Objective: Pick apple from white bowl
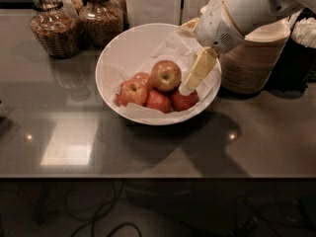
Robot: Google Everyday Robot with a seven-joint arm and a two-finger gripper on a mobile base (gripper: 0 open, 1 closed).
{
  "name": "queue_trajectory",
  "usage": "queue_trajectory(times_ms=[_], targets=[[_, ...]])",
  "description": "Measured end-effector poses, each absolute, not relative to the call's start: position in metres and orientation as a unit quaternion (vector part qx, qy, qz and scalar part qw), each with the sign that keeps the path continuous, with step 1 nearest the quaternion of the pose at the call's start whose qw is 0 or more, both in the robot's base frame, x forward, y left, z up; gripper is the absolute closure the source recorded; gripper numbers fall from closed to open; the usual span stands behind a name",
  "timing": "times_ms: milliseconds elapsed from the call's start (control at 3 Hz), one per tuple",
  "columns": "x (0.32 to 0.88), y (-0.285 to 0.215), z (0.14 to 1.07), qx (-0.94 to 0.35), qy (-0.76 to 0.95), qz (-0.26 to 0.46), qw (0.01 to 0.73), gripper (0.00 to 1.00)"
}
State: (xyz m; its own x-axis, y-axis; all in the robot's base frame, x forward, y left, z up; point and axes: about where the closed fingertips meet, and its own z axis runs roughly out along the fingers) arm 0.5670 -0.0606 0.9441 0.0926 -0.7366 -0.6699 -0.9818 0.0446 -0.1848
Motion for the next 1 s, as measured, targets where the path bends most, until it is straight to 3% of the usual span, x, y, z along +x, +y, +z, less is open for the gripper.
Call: queue_trajectory(times_ms=[1000], targets=[[0.57,-0.037,0.922,-0.667,0.636,0.243,0.302,0.0]])
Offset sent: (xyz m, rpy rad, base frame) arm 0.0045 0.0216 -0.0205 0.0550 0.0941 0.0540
